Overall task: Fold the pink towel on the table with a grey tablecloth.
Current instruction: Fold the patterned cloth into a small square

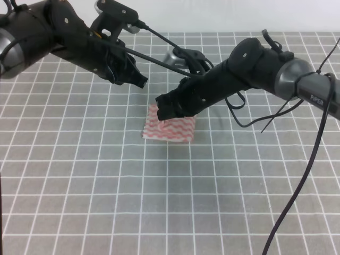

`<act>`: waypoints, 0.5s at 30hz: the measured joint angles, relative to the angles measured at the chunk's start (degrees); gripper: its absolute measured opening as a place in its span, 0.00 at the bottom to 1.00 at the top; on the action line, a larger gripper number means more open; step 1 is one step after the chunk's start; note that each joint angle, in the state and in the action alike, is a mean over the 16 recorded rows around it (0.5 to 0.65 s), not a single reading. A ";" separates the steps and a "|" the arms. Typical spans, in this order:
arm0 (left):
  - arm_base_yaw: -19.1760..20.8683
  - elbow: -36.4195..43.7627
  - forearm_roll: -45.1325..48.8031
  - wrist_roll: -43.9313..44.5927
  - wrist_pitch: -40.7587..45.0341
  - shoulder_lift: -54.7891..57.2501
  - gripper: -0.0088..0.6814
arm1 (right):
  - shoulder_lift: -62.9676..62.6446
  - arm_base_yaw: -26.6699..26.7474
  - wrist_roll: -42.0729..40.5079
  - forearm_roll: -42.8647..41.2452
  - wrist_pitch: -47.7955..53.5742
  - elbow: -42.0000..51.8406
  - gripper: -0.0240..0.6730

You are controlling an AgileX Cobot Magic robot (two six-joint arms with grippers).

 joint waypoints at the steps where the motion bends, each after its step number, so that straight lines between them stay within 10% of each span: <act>1: 0.00 0.00 0.01 0.00 0.00 0.03 0.01 | 0.01 0.01 -0.09 0.18 -0.13 -0.01 0.01; 15: 0.09 0.00 -0.07 0.18 -0.01 0.10 0.01 | 1.06 0.13 -0.44 1.96 -1.37 -0.79 0.01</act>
